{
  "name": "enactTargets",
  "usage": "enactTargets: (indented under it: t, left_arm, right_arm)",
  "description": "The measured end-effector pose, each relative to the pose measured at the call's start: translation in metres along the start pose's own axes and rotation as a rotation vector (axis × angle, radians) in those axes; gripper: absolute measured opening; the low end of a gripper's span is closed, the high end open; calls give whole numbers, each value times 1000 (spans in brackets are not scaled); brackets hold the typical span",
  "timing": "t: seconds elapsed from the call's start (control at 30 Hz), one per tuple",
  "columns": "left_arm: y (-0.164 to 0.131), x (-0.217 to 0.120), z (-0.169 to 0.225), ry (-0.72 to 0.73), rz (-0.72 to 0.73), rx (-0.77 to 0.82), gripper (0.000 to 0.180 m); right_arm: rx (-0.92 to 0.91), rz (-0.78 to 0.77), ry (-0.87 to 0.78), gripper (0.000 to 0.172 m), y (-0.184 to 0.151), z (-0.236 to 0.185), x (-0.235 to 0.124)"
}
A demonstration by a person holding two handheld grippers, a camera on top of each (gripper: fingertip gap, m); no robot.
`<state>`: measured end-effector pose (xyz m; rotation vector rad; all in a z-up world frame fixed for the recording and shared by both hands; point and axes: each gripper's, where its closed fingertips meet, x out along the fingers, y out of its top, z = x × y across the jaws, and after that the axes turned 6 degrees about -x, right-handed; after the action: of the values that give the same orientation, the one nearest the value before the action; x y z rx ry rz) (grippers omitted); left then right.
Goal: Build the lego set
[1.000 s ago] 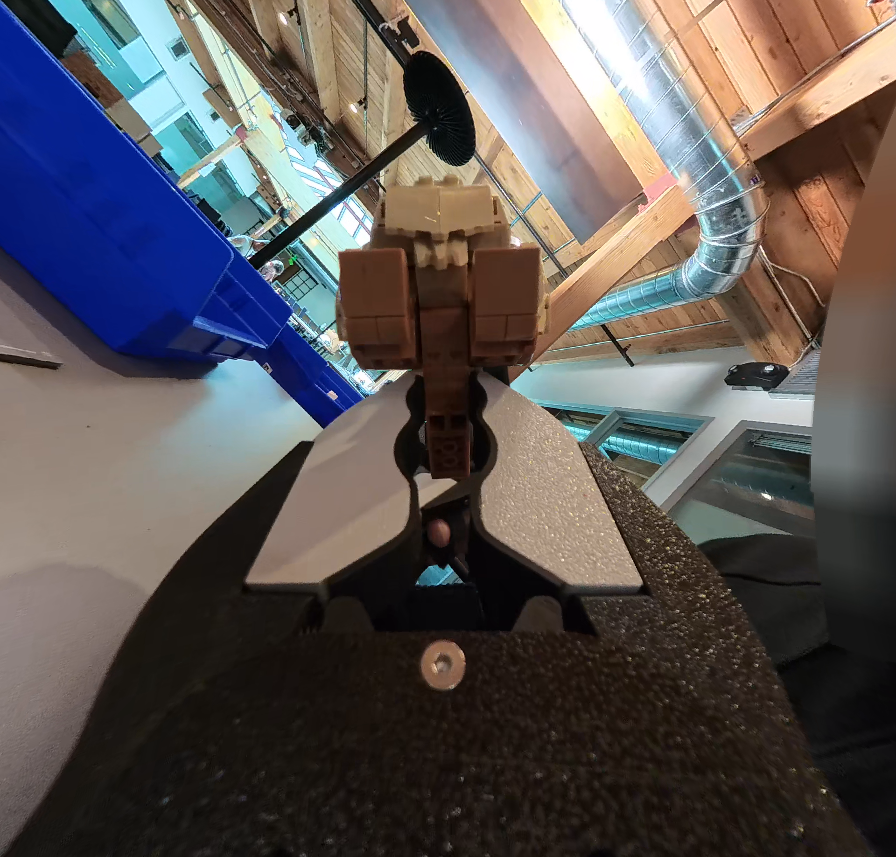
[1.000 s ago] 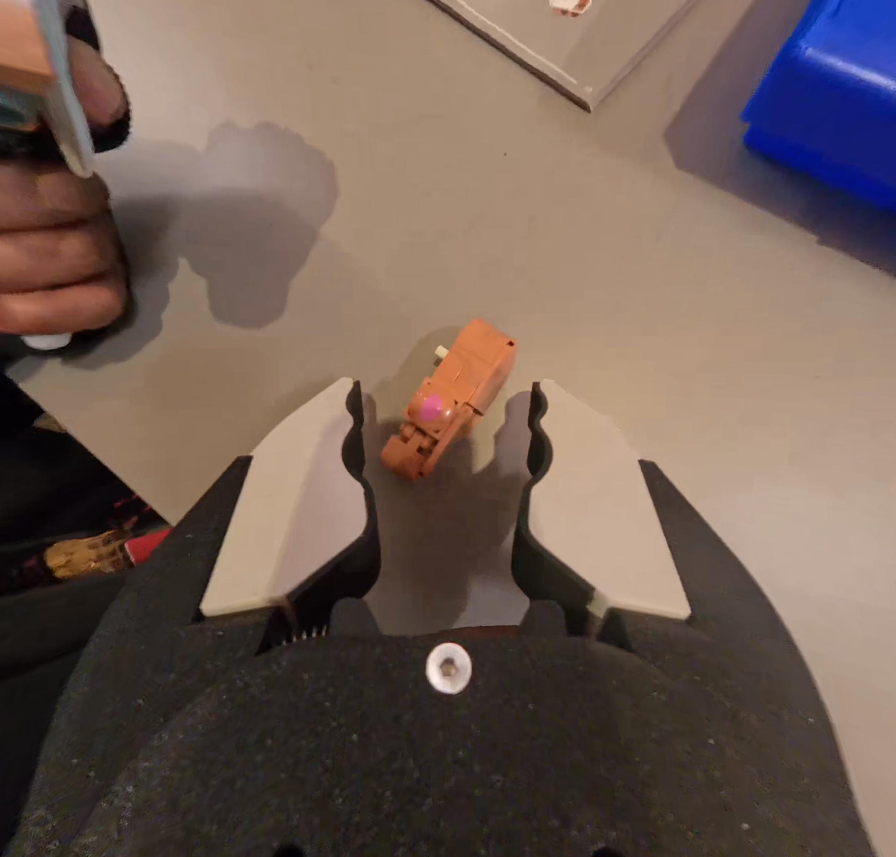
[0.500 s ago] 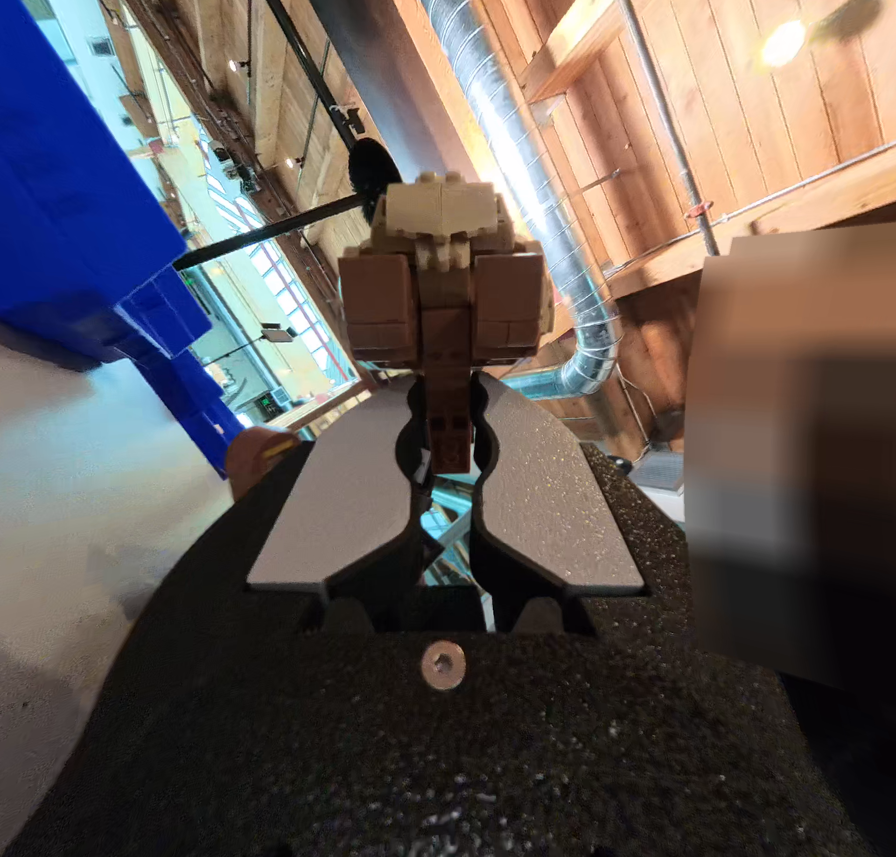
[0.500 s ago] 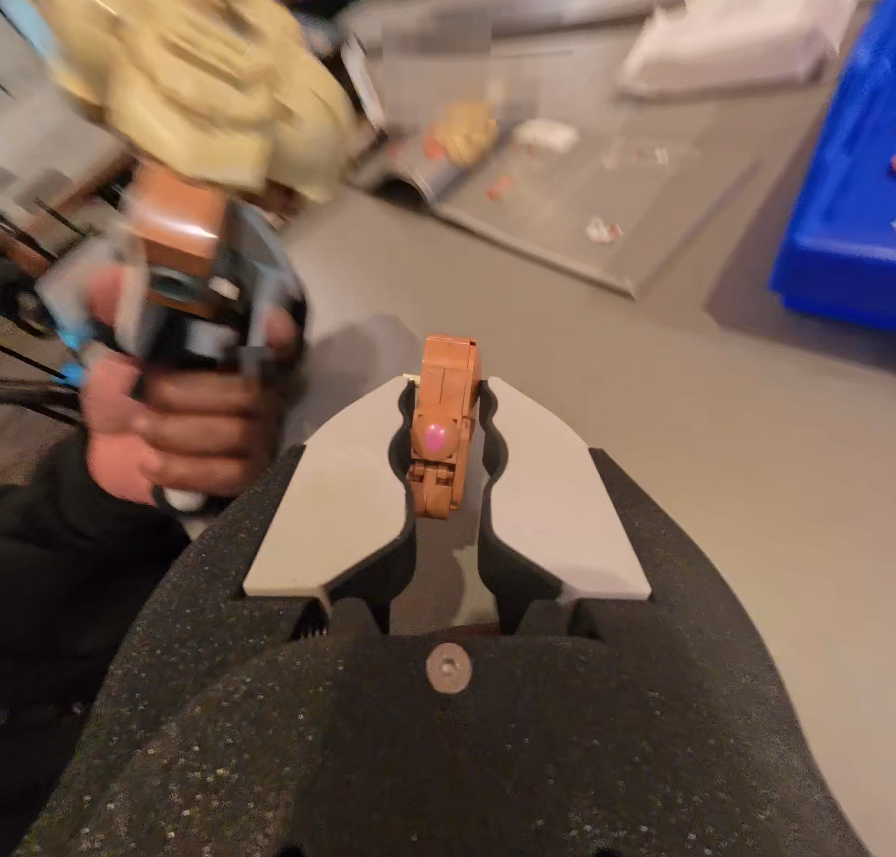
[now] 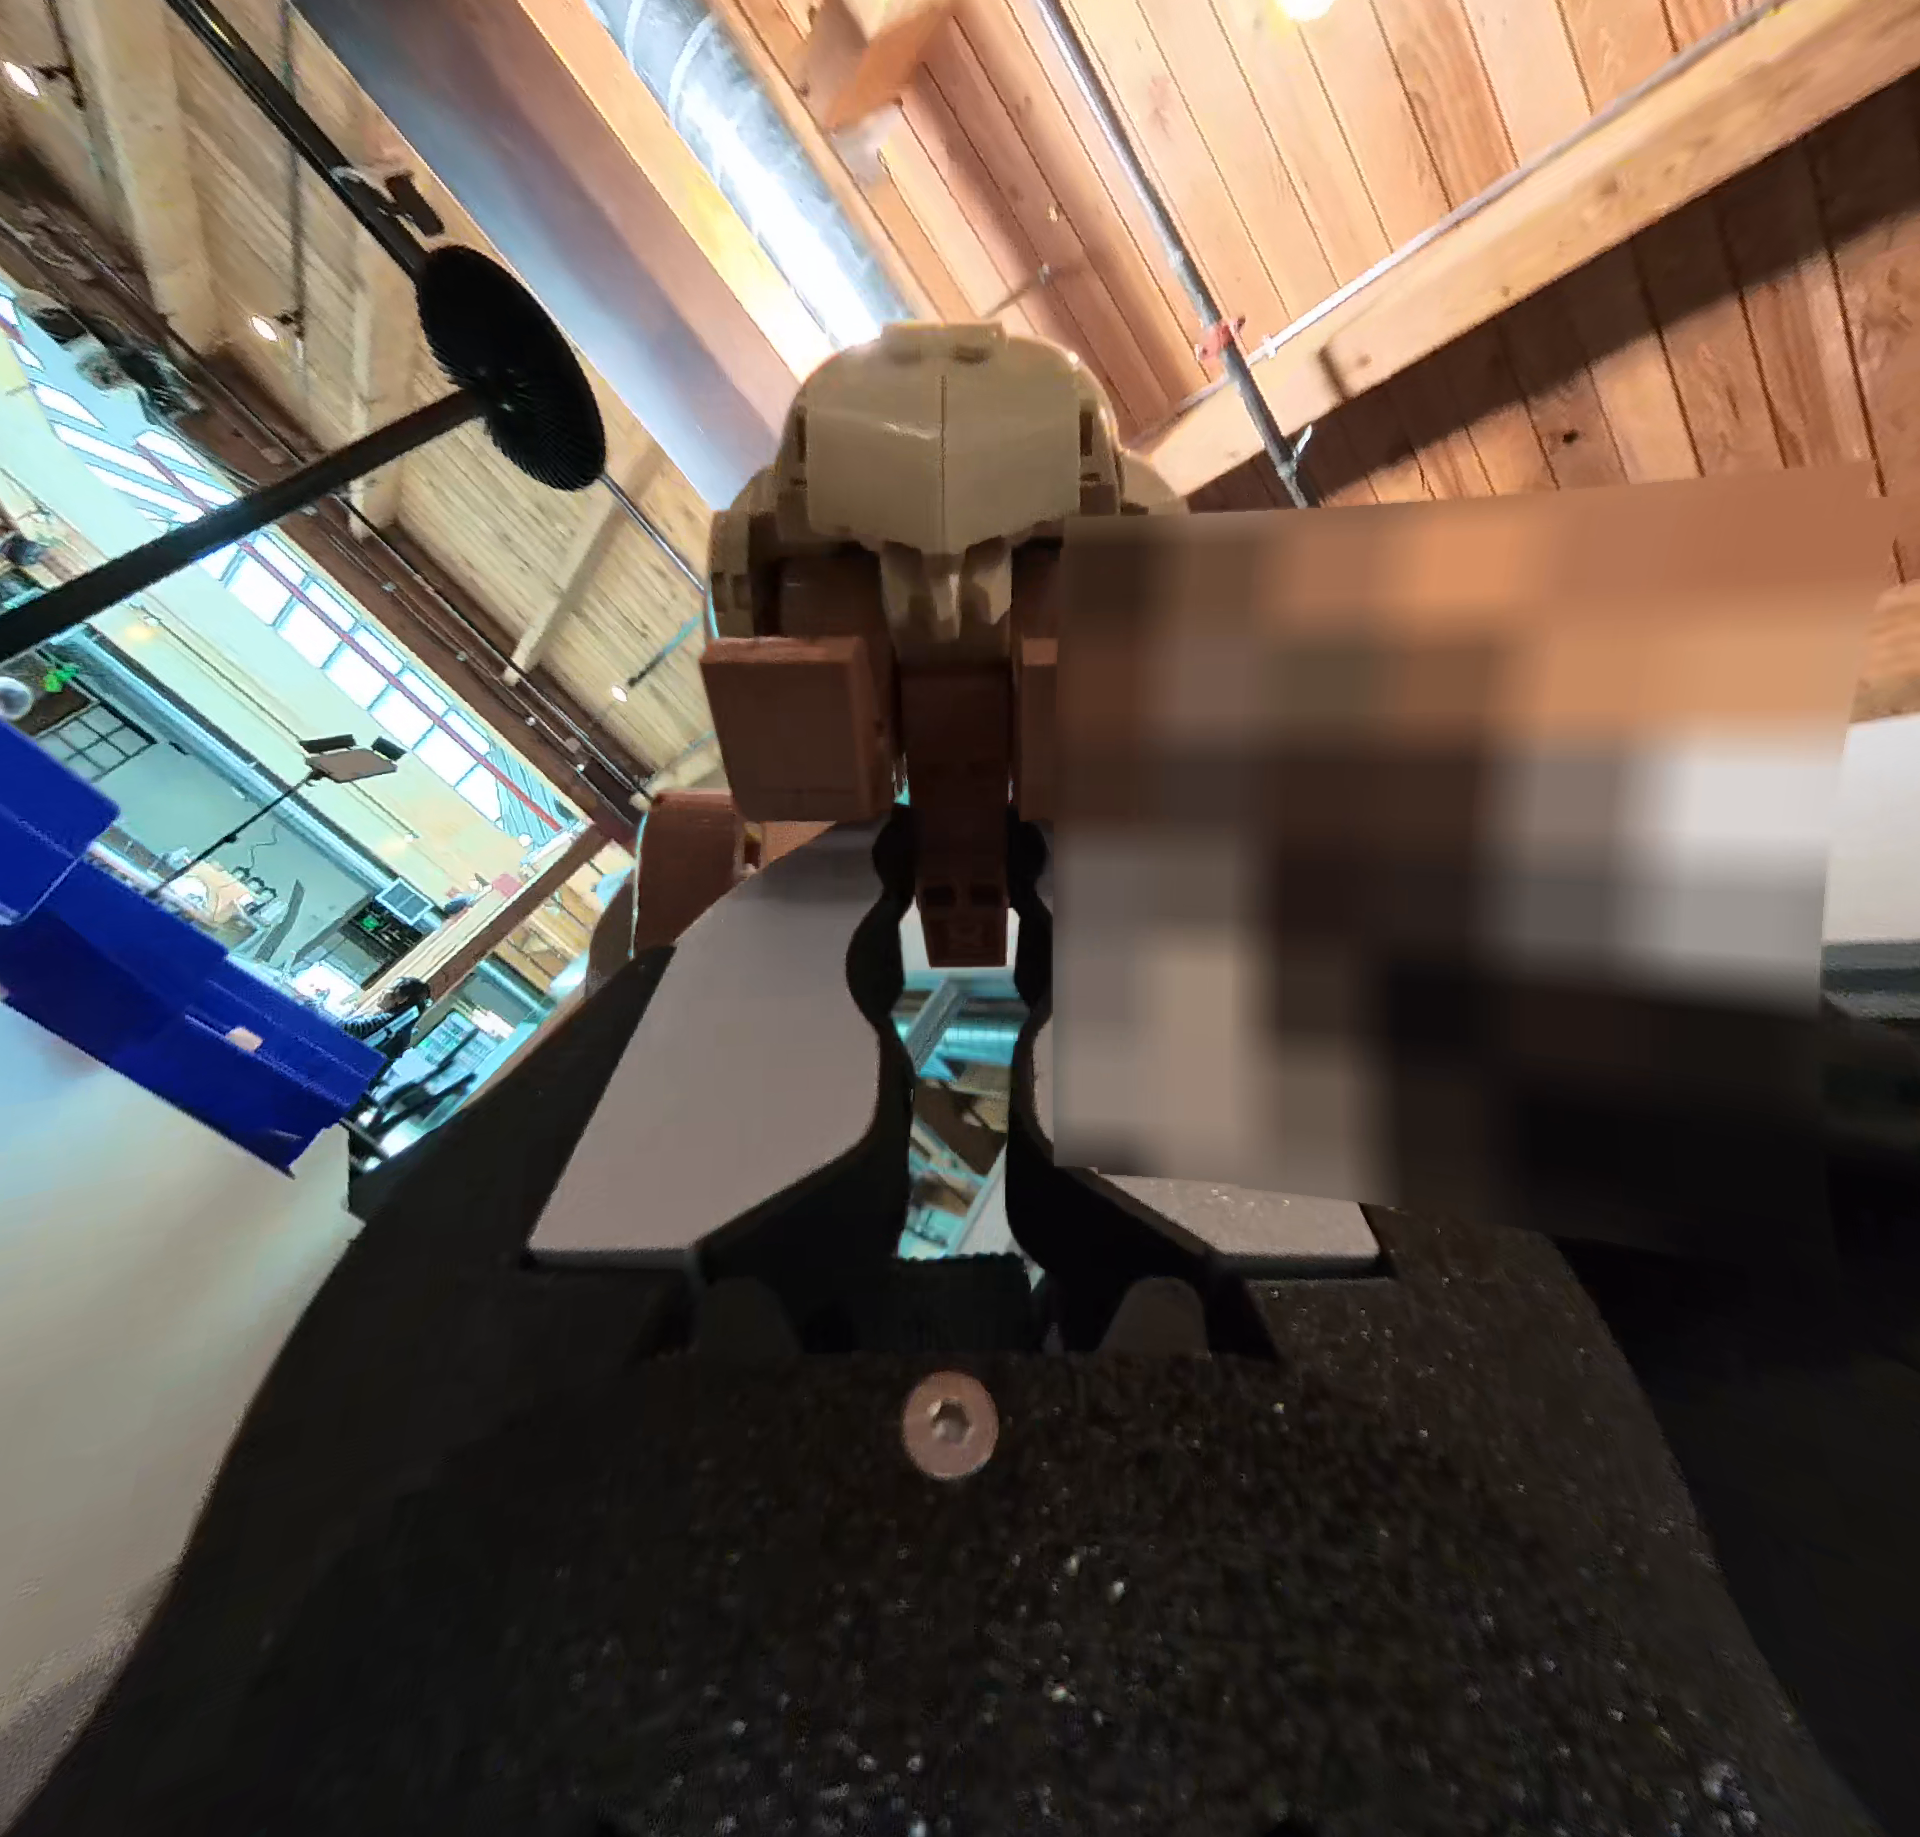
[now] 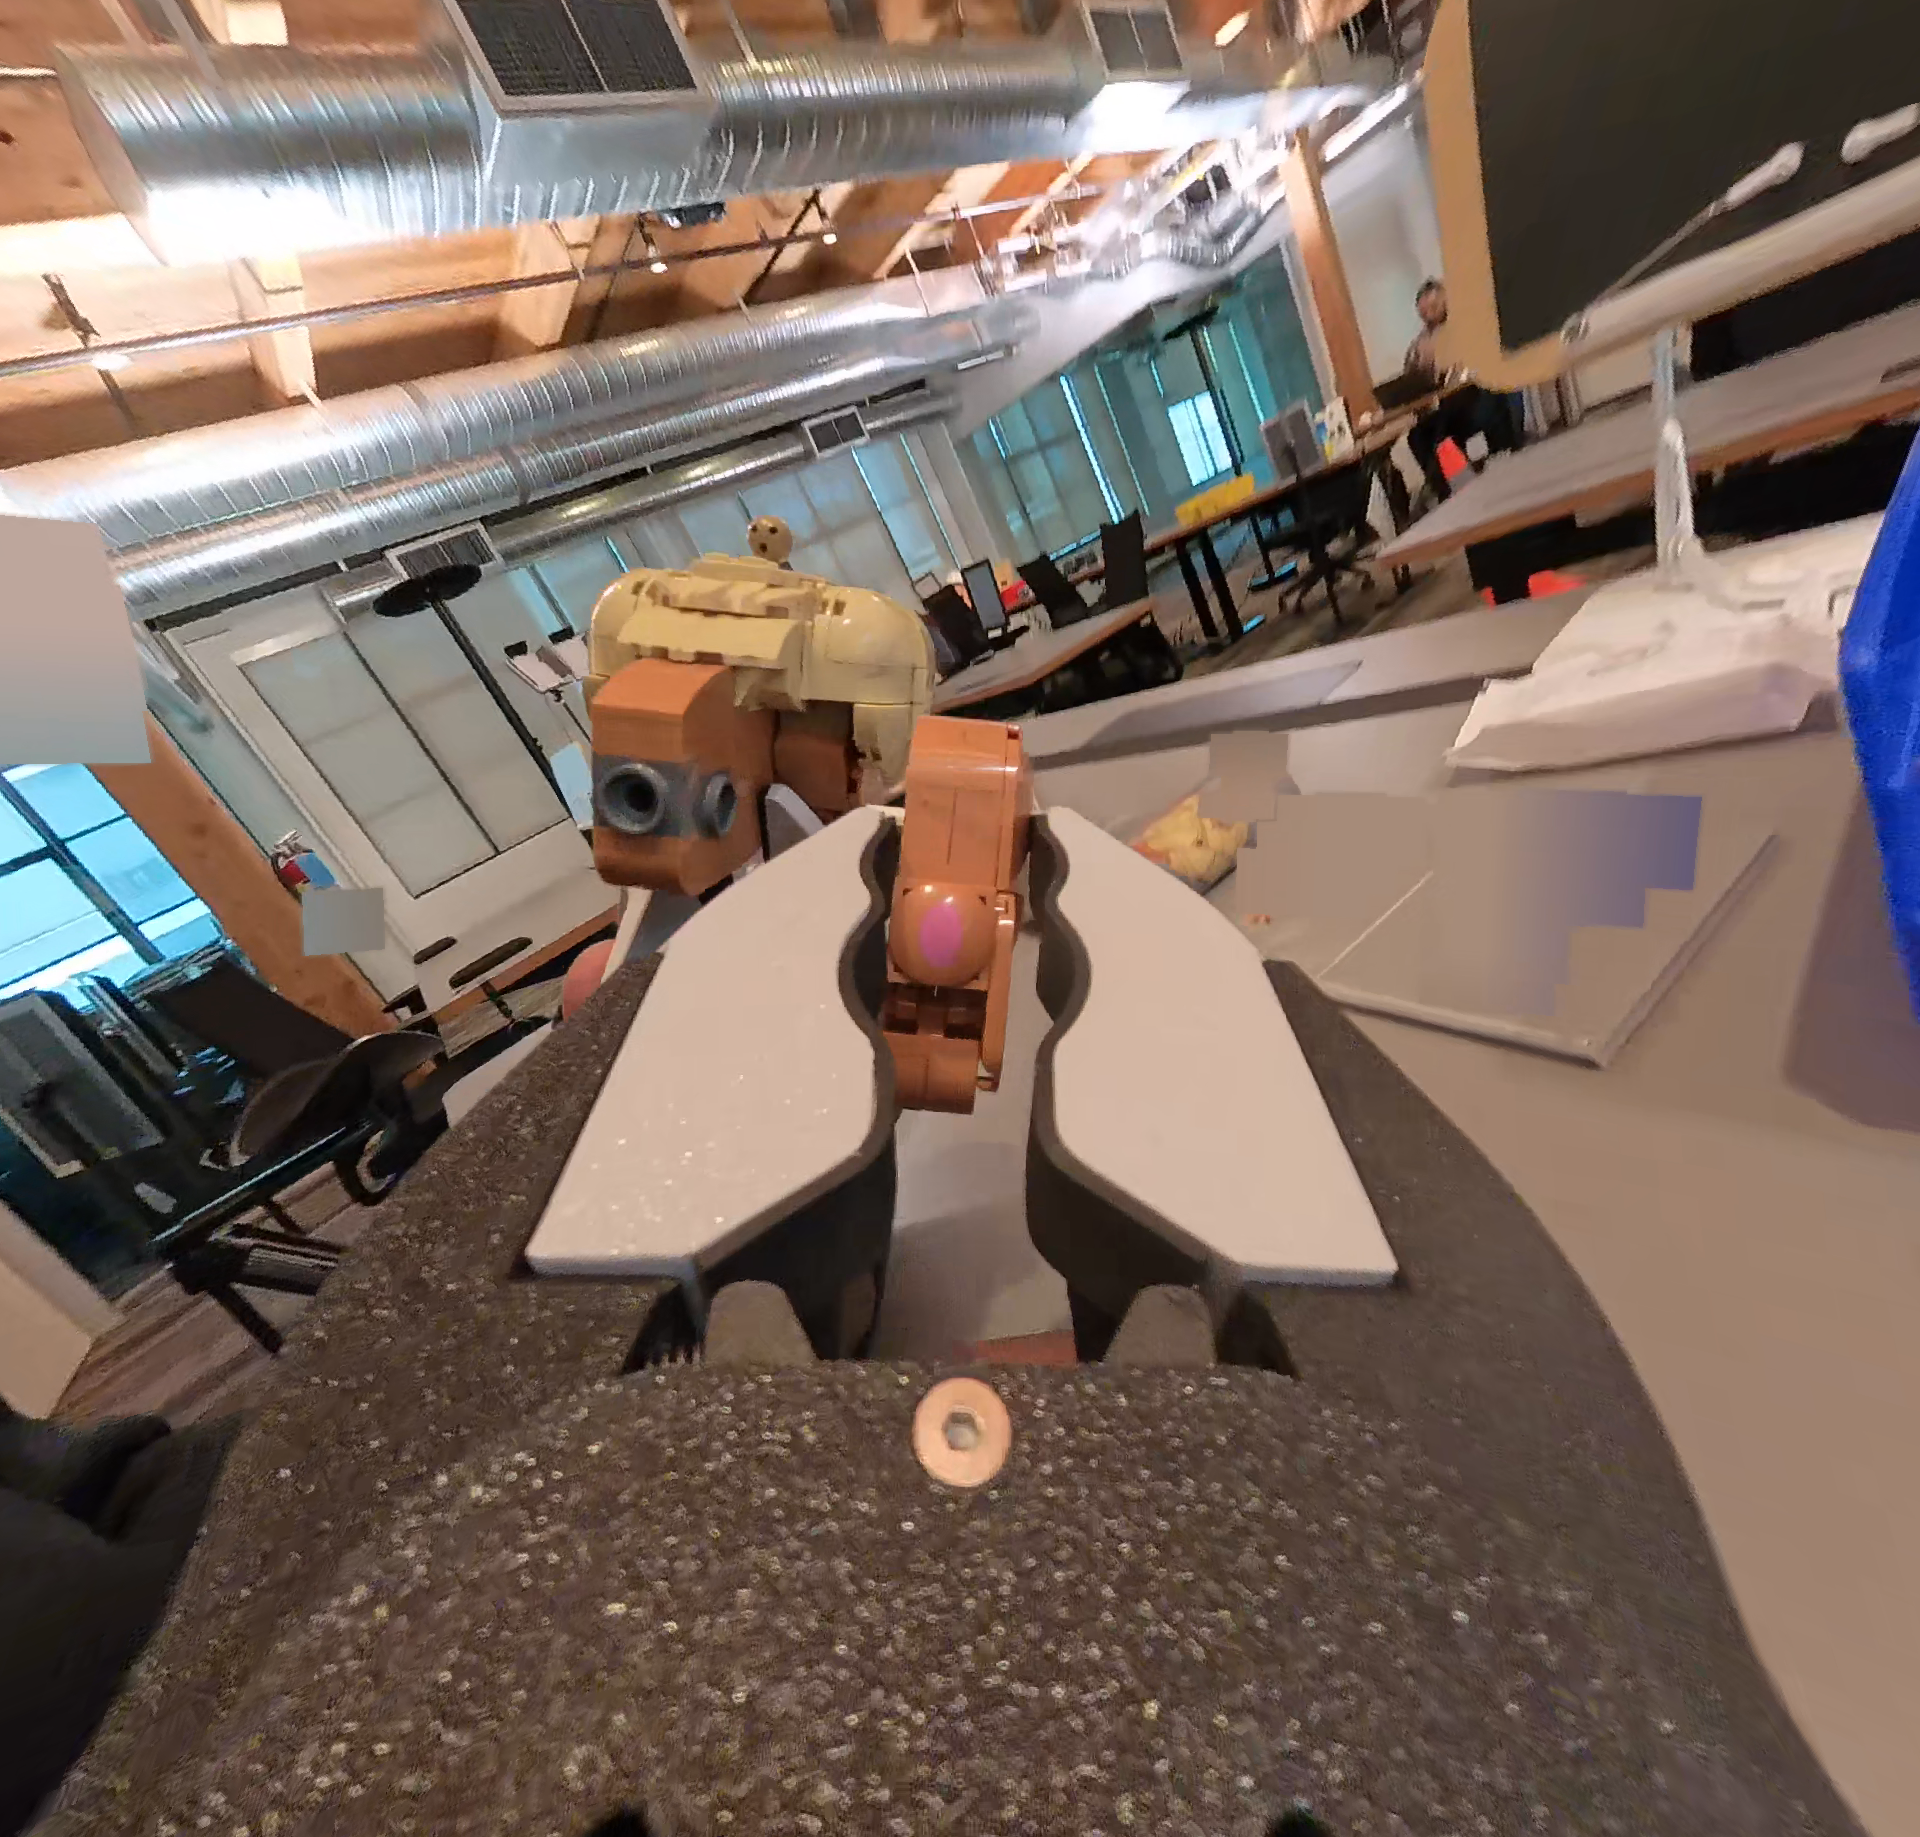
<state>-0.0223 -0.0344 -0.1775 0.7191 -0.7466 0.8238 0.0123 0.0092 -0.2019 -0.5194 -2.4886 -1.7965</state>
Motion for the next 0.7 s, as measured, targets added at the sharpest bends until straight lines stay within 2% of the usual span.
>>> enactTargets:
  t: [0.2, 0.47, 0.7]
  left_arm:
    - [-10, 16, -7, -93, -137, 26, 17]
    - [-29, 36, -13, -290, -247, -8, 17]
    - [-36, 44, -26, -284, -288, 9, 17]
  right_arm:
    - [-128, 127, 2, 23, 23, -3, -10]
    - [-239, 212, -20, 23, 30, -3, -32]
    - [-310, 259, -22, 23, 36, -5, -44]
